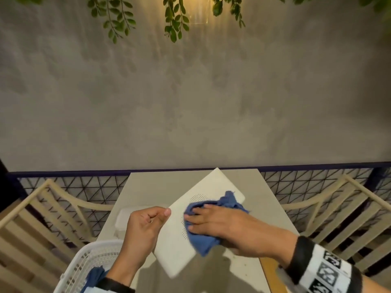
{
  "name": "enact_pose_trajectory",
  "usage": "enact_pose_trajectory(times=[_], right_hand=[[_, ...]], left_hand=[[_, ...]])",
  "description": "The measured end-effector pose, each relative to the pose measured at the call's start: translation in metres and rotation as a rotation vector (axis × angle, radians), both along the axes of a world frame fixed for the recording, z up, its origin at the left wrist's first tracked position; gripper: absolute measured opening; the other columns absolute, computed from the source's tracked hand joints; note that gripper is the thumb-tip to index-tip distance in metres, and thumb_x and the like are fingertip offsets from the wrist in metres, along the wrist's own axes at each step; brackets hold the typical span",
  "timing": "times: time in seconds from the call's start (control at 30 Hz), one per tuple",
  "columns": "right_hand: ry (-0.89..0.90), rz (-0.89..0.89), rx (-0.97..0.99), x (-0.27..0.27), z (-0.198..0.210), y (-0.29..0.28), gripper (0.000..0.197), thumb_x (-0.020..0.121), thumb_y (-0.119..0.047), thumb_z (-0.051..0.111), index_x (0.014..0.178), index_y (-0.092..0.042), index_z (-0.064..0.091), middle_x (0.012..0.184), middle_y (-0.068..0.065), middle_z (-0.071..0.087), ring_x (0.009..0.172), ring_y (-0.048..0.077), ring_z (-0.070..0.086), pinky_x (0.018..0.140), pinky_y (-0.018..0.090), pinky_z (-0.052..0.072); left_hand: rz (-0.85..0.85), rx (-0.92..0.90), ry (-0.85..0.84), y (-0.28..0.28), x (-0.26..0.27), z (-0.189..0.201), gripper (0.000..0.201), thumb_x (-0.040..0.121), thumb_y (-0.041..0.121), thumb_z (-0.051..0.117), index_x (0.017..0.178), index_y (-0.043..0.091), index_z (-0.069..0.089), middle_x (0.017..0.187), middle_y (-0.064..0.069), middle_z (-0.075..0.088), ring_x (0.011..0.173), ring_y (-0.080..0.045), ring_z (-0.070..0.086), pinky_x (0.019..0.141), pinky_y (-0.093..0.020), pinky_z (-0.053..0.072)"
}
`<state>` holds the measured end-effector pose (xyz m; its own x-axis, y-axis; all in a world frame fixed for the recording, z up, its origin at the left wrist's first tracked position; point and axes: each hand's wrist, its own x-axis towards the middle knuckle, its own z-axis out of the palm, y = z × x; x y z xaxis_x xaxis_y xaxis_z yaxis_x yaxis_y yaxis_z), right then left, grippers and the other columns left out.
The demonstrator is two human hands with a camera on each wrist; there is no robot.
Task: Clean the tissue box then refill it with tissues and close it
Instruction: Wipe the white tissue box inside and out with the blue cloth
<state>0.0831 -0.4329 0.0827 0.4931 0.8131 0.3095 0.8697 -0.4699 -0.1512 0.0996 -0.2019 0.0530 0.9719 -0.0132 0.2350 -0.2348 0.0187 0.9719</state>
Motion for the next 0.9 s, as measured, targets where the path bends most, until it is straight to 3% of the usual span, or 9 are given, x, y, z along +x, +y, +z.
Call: enact_pose_trajectory(times=[0.1,0.17,0.27,0.37,0.47,0.57,0.73,0.83,0.9], right_hand=[[-0.012,-0.241,0.16,0.021,0.007,-0.041,0.047,0.087,-0.012,0.056,0.133,-0.018,0.047,0.143,-0.008,0.037,0.135,-0.004,0.025,0.114,0.028,0.024],[-0.012,-0.436,0.297,0.036,0.01,-0.033,0.049,0.086,-0.024,0.059,0.133,-0.014,0.049,0.142,-0.005,0.039,0.131,0.002,0.032,0.111,0.038,0.033],[0.06,-0.237,0.28,0.025,0.0,0.014,0.042,0.088,-0.021,0.053,0.127,-0.006,0.053,0.138,0.011,0.049,0.132,0.014,0.037,0.113,0.039,0.029],[-0.024,-0.031,-0.015,0.0,-0.009,-0.006,0.047,0.087,-0.01,0.053,0.133,-0.015,0.046,0.145,0.002,0.042,0.14,0.012,0.022,0.117,0.032,0.017],[-0.175,-0.267,0.045,0.014,-0.004,-0.03,0.047,0.086,-0.022,0.053,0.132,-0.031,0.044,0.151,-0.004,0.027,0.144,0.013,0.005,0.114,0.052,0.013],[-0.169,-0.433,0.124,0.013,-0.001,0.005,0.041,0.083,-0.034,0.048,0.124,-0.029,0.049,0.148,0.009,0.037,0.137,0.026,0.027,0.104,0.059,0.027],[-0.061,-0.291,0.107,0.012,-0.006,0.009,0.068,0.082,-0.067,0.036,0.133,-0.022,0.044,0.149,-0.001,0.036,0.139,0.009,0.018,0.114,0.033,0.01],[-0.051,-0.445,0.316,0.015,0.005,0.018,0.063,0.082,-0.054,0.041,0.128,-0.013,0.053,0.141,0.005,0.048,0.134,0.011,0.031,0.112,0.037,0.024],[-0.095,-0.276,0.238,0.007,-0.004,0.033,0.051,0.083,-0.038,0.045,0.123,-0.008,0.055,0.135,0.012,0.053,0.13,0.023,0.041,0.108,0.034,0.024]], left_hand=[[-0.044,0.007,-0.005,0.001,-0.007,0.003,0.02,0.076,0.019,0.062,0.067,0.004,0.072,0.06,-0.01,0.07,0.054,-0.012,0.06,0.049,-0.019,0.046],[-0.041,0.033,0.003,-0.007,-0.007,0.001,0.02,0.079,0.016,0.062,0.067,0.004,0.073,0.06,-0.012,0.07,0.055,-0.013,0.059,0.05,-0.02,0.046],[0.034,-0.001,0.016,-0.008,-0.001,-0.004,0.026,0.085,0.003,0.06,0.061,0.006,0.072,0.055,-0.002,0.069,0.051,-0.01,0.056,0.047,-0.018,0.043],[0.02,-0.005,-0.005,0.0,-0.003,-0.002,0.018,0.08,0.012,0.067,0.065,0.002,0.07,0.057,-0.007,0.066,0.053,-0.015,0.054,0.051,-0.023,0.042],[0.018,0.003,-0.041,0.0,-0.006,0.003,0.024,0.082,0.007,0.061,0.062,0.009,0.073,0.057,-0.002,0.07,0.053,-0.01,0.059,0.05,-0.018,0.047],[0.057,-0.032,-0.052,-0.006,-0.002,0.004,0.031,0.083,0.002,0.06,0.056,0.011,0.072,0.052,0.001,0.068,0.047,-0.005,0.055,0.046,-0.015,0.044],[0.028,-0.049,-0.047,-0.009,-0.004,-0.006,0.02,0.082,0.01,0.066,0.066,-0.003,0.067,0.061,-0.009,0.062,0.055,-0.014,0.05,0.051,-0.022,0.041],[0.061,-0.054,-0.028,-0.012,-0.004,-0.008,0.022,0.085,0.003,0.059,0.066,0.0,0.071,0.061,-0.008,0.067,0.055,-0.014,0.054,0.05,-0.02,0.043],[0.075,-0.047,-0.034,-0.01,-0.003,-0.009,0.023,0.084,0.002,0.059,0.065,0.0,0.07,0.06,-0.009,0.066,0.056,-0.016,0.052,0.052,-0.024,0.042]])
